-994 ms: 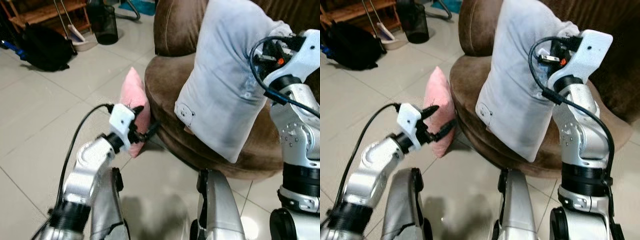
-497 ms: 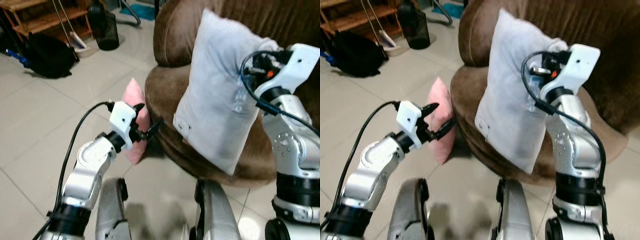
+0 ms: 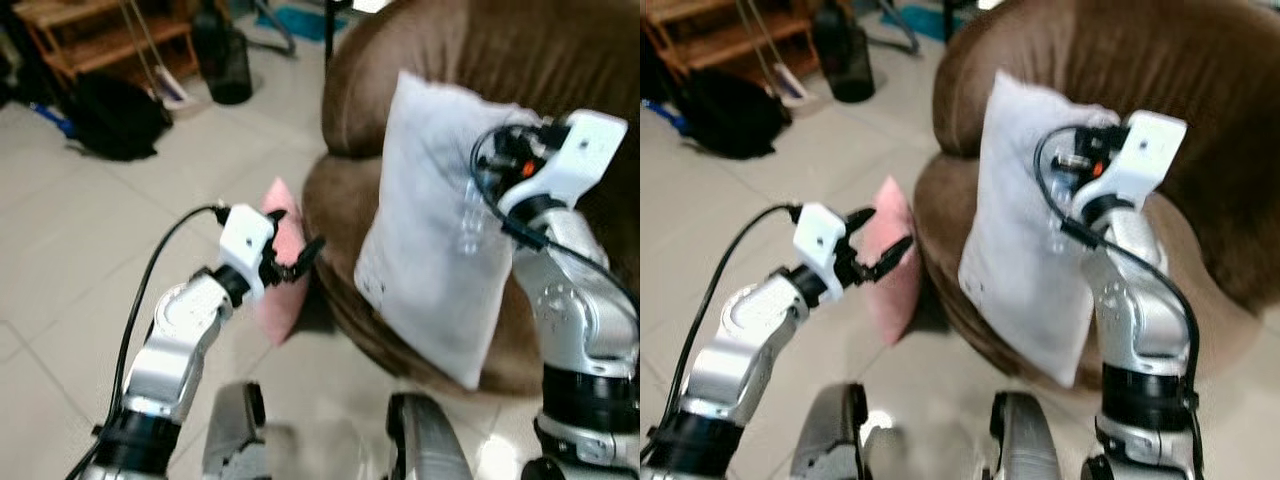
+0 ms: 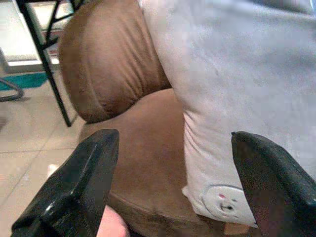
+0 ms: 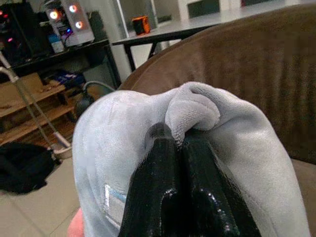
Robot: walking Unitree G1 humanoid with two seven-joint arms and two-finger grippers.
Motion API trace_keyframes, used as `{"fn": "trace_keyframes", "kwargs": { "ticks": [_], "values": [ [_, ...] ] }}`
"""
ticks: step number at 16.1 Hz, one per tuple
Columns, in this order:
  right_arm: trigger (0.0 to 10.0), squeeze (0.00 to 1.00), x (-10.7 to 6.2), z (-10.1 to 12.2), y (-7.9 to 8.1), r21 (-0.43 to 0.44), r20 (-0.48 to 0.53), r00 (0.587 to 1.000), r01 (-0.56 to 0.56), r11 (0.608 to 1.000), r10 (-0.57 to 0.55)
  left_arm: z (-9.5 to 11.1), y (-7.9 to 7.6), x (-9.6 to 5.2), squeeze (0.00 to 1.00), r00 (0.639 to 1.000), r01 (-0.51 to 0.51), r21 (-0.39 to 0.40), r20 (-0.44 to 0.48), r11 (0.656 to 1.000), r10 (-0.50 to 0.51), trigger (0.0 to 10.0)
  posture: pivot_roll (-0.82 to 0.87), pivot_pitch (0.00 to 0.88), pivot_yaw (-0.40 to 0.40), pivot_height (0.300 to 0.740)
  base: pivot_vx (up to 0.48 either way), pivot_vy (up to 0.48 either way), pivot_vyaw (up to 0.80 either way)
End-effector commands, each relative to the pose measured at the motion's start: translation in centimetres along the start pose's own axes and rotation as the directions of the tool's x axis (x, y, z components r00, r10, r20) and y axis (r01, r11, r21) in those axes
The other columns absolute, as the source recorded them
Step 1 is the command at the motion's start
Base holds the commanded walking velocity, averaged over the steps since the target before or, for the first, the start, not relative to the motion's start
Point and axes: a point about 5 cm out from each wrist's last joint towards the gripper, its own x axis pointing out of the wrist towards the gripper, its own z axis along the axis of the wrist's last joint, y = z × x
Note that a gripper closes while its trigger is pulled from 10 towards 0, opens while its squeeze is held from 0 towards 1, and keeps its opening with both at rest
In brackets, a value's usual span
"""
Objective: Move the pillow to the sofa from floor
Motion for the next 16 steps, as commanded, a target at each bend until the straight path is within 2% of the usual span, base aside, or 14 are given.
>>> {"fn": "trace_keyframes", "kwargs": {
  "ticks": [1, 8, 11, 14, 16],
  "values": [
    [10.0, 0.0, -0.43, -0.18, 0.58, 0.002, -0.006, 1.0, -0.01, 1.0, 0.01, 0.27, -0.12, -0.04, 0.0, 1.0, -0.002, 0.013, -0.001, 1.0, 0.002, 10.0, -0.02, 0.049, 0.011, 0.665, 0.0, 0.0, 0.0],
    [10.0, 0.0, -0.84, -0.18, 0.5, 0.013, -0.001, 1.0, 0.011, 1.0, -0.011, 0.53, -0.64, 0.25, 0.0, 1.0, 0.013, 0.008, 0.018, 1.0, -0.013, 10.0, -0.02, 0.048, 0.014, 0.735, 0.0, 0.0, 0.0],
    [10.0, 0.0, -0.93, -0.04, 0.24, 0.014, 0.013, 1.0, 0.022, 1.0, -0.023, 0.7, -0.58, 0.42, 0.0, 1.0, 0.024, 0.002, 0.017, 1.0, -0.024, 10.0, -0.02, 0.048, 0.015, 0.74, 0.0, 0.0, 0.0],
    [10.0, 0.0, -1.2, -0.17, 0.09, 0.019, 0.016, 0.999, 0.033, 0.999, -0.033, 0.75, -0.65, 0.55, 0.0, 0.999, 0.035, 0.0, 0.013, 0.999, -0.035, 10.0, -0.02, 0.046, 0.017, 0.74, 0.315, 0.0, 0.0],
    [10.0, 0.0, -1.43, -0.36, -0.09, 0.016, 0.009, 0.999, 0.045, 0.999, -0.046, 0.72, -0.63, 0.54, 0.0, 0.999, 0.041, -0.001, 0.011, 0.999, -0.041, 10.0, -0.02, 0.045, 0.019, 0.74, 0.358, 0.0, -0.68]
  ]
}}
